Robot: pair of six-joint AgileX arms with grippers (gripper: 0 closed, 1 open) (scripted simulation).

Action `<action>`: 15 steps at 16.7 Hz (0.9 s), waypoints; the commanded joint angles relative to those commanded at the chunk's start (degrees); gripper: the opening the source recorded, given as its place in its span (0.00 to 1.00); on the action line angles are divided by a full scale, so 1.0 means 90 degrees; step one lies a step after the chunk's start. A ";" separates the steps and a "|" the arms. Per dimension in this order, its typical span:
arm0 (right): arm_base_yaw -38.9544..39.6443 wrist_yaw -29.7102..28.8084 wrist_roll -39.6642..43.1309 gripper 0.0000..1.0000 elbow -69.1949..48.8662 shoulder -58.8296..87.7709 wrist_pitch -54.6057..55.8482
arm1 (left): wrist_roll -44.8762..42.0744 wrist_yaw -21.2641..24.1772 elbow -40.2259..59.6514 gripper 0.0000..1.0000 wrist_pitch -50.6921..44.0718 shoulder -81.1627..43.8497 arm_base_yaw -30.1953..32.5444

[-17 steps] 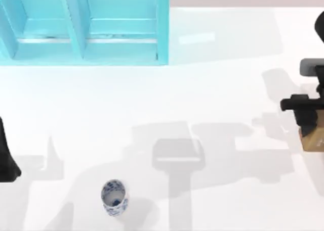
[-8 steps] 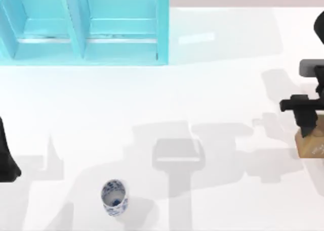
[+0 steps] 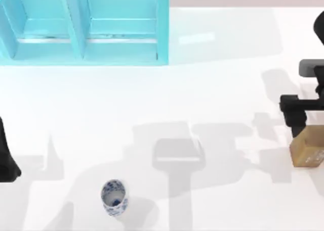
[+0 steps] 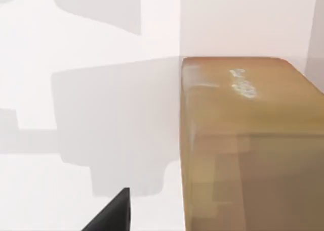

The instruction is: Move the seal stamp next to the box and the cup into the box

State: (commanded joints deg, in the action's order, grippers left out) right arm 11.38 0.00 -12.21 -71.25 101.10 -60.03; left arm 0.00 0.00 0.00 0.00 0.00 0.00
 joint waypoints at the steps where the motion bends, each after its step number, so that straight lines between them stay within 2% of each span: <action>1: 0.0000 0.0000 0.0000 1.00 0.0000 0.0000 0.0000 | 0.0000 0.0000 0.0000 1.00 0.0000 0.0000 0.0000; 8: -0.0006 -0.0002 0.0002 1.00 -0.0248 -0.0007 -0.0251 | 0.0000 0.0000 0.0000 1.00 0.0000 0.0000 0.0000; 15: -0.0034 0.0003 0.0023 1.00 -0.2023 -0.0174 -0.2217 | 0.0000 0.0000 0.0000 1.00 0.0000 0.0000 0.0000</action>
State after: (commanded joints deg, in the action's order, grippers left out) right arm 11.08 0.03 -12.01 -89.46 99.54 -79.99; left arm 0.00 0.00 0.00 0.00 0.00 0.00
